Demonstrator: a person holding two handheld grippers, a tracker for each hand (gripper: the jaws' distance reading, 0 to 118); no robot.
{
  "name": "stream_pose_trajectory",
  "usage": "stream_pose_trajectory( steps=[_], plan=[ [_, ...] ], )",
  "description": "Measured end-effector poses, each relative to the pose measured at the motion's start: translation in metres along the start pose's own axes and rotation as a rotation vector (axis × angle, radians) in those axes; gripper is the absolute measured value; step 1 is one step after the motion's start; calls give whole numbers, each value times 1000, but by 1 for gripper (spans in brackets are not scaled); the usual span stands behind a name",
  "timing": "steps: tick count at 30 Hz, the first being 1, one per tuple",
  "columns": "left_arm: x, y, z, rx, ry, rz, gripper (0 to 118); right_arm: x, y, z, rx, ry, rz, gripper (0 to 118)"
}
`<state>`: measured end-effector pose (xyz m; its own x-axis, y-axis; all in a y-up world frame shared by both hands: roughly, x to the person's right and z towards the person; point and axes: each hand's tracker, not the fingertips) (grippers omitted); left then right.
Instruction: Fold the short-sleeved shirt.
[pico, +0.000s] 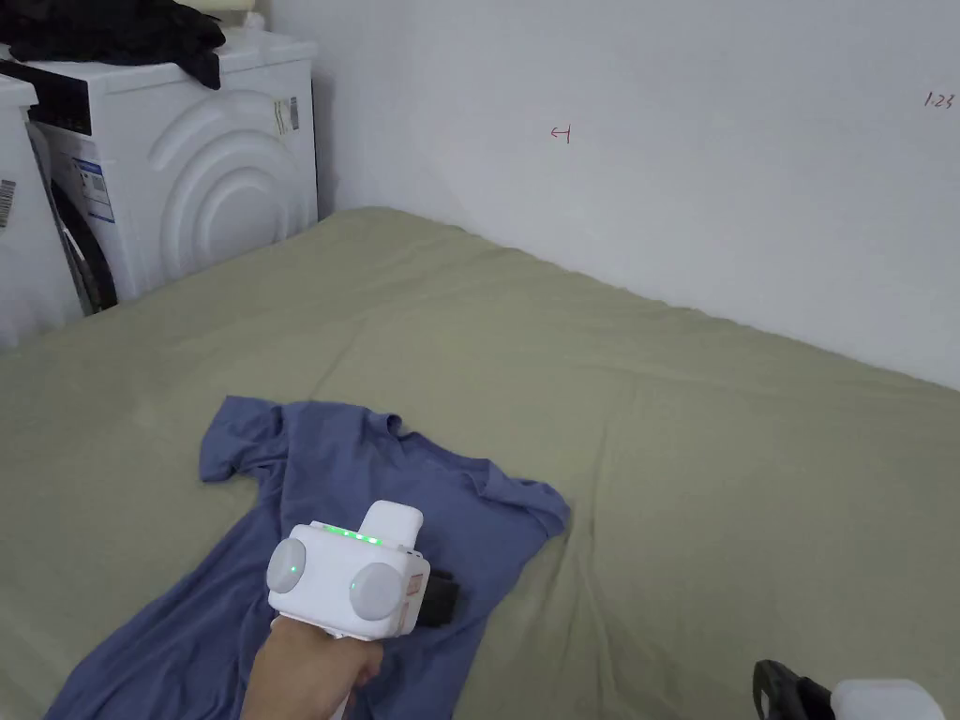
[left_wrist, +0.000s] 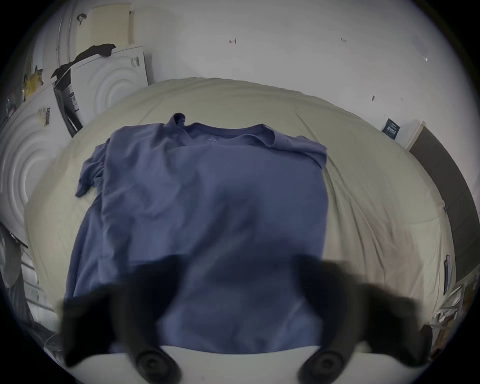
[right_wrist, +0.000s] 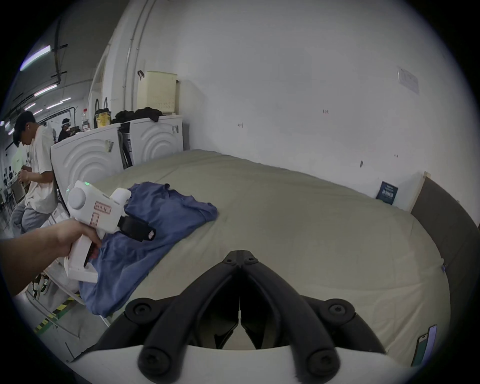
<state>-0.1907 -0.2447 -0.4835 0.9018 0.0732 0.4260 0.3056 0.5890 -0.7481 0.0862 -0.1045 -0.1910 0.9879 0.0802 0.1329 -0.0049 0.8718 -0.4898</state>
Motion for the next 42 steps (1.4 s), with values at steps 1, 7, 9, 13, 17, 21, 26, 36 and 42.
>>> stream_pose_trajectory(
  steps=[1, 7, 9, 13, 17, 21, 26, 36, 42],
  plan=[
    [-1, -2, -3, -19, -12, 3, 118, 0, -2, -2, -9, -3, -4, 0],
    [54, 24, 7, -108, -2, 8, 118, -1, -14, -13, -55, 4, 29, 0],
    [57, 22, 5, -89, 8, -19, 118, 1, -16, -15, -62, 11, 19, 0],
    [35, 28, 1, -94, -18, -31, 101, 7, -16, -16, -73, 28, -29, 0],
    [23, 31, 4, -41, 4, -7, 68, 8, -15, -13, -58, 24, -46, 0],
    [12, 23, -3, -19, -2, 46, 0, 8, -11, -3, -40, 33, -53, 0],
    [29, 12, 12, 94, -113, 52, 0, 15, -14, 13, -20, 19, -41, 0],
    [194, 51, 35, 171, -325, -100, 0, 68, -25, 73, 28, -60, -136, 0],
    [344, 56, 55, 231, -538, -205, 0, 122, -41, 123, 55, -162, -178, 0]
  ],
)
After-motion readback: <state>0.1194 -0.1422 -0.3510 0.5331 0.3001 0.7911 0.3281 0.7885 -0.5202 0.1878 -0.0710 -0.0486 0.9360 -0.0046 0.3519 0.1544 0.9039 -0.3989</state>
